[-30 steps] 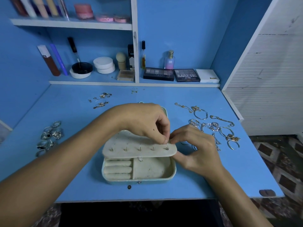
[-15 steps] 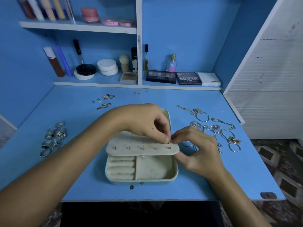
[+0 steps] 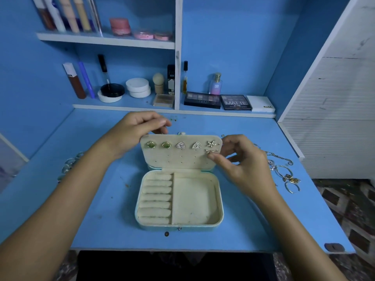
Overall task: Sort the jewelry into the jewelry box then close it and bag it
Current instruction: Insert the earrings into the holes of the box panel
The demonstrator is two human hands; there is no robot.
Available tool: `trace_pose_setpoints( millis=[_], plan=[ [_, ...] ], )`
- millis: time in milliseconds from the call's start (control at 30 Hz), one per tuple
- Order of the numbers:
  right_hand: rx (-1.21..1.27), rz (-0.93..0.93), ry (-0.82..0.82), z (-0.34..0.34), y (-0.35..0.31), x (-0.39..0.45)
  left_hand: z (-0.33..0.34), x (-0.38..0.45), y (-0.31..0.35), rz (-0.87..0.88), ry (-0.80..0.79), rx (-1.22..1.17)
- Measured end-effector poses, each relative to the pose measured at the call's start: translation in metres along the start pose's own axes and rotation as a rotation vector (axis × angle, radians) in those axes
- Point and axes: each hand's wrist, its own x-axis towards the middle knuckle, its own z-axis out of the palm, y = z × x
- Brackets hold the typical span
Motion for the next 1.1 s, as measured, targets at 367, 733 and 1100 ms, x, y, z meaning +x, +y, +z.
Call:
trace_pose_setpoints(
  millis=[367,733,1100],
  plan=[
    [0.042,0.267,-0.065,0.009,0.006,0.024,0.005,-0.024,-0.047,-0.027,0.382,-0.076],
    [-0.198,0.378,-0.153,0.019,0.022,0.034,0.011,-0.031,-0.070,0.106,0.424,0.502],
    [-0.282,0.438,-0.176,0.017,0.027,0.051,0.013,-0.031,-0.074,0.088,0.429,0.531]
  ],
)
